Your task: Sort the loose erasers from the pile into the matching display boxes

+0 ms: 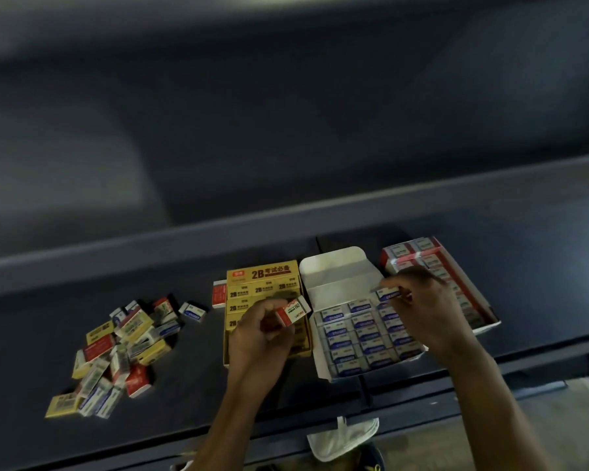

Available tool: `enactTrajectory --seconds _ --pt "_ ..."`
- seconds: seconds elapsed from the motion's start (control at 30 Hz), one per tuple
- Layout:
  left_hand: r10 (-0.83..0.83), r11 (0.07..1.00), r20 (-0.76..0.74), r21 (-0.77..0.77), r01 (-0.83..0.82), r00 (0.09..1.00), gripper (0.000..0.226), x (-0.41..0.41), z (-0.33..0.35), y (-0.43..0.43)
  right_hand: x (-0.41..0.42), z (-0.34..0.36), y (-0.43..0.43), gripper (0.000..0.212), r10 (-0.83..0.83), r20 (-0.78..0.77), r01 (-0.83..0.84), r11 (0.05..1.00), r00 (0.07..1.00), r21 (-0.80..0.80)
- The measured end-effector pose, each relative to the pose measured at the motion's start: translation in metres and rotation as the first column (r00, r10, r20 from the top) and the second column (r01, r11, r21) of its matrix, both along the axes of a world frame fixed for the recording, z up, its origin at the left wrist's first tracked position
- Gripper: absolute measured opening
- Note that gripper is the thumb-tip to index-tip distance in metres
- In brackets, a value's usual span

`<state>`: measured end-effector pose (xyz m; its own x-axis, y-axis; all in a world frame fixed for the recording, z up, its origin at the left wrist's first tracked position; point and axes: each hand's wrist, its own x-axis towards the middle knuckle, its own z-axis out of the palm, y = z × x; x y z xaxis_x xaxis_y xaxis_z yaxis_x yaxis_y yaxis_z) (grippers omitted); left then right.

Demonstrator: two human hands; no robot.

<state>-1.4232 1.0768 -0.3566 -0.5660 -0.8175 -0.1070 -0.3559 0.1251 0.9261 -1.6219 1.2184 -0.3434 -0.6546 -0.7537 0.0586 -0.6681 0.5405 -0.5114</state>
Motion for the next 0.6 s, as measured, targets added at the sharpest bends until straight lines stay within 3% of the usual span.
enactTrajectory --seconds 0.27,0.6 --pt "-0.025 0.999 0.012 -0.032 0.025 1.0 0.036 -0.0047 0.0037 0.0064 0.002 -0.0041 -0.0021 0.023 -0.006 -0.042 0.007 1.0 0.999 0.023" --pt "-0.013 1.0 -0.01 -0.002 0.013 1.0 0.035 0.0022 0.0059 0.0064 0.0026 -0.0006 -0.0052 0.004 -0.038 -0.104 0.041 0.999 0.994 0.029"
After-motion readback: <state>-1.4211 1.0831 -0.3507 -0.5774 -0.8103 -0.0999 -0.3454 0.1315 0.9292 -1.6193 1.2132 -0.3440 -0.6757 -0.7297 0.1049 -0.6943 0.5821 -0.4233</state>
